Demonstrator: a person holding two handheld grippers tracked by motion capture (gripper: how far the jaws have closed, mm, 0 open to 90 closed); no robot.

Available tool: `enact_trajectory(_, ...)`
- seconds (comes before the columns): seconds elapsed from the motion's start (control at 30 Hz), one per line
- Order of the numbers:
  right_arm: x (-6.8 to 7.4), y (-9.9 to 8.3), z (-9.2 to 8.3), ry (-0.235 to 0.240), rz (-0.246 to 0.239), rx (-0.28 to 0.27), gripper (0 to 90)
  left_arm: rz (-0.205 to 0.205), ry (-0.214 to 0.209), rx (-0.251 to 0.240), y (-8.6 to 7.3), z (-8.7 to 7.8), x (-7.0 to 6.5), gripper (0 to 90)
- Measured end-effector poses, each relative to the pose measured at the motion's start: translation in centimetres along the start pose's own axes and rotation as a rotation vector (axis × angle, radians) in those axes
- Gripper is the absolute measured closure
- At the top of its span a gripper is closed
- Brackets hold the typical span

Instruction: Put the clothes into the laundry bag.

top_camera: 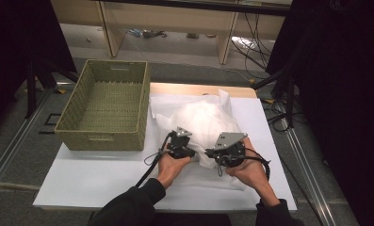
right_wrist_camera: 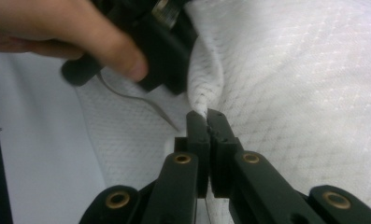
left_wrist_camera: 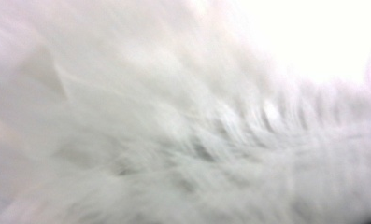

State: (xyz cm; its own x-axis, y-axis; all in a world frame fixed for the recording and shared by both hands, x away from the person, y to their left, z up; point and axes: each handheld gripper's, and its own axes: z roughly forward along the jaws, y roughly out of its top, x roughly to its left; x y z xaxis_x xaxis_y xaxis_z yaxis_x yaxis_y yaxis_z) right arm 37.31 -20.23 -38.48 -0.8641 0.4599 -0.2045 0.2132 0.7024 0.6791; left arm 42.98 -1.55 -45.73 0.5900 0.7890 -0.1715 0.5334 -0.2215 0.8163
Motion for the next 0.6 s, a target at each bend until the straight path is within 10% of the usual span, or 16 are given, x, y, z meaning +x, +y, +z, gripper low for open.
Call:
enact_trajectory(0.1, 0.0, 0.0, 0.3, -0.008, 0.000, 0.010, 90.0, 0.021, 0.084, 0.042, 0.0, 1.2, 2.1, 80.8)
enact_trajectory(0.2, 0.0, -0.2, 0.8, -0.002, 0.001, 0.020, 90.0, 0.005, 0.084, 0.074, -0.5, 1.4, 2.8, 73.9)
enact_trajectory(0.4, -0.4, -0.8, 1.1, -0.001, 0.034, 0.023, 90.0, 0.050, -0.006, 0.176, -1.5, -1.7, 1.6, 49.3)
enact_trajectory(0.6, -0.4, -0.6, 1.2, -0.002, 0.011, 0.024, 90.0, 0.083, -0.202, 0.207, -1.8, -4.0, -0.9, 26.3)
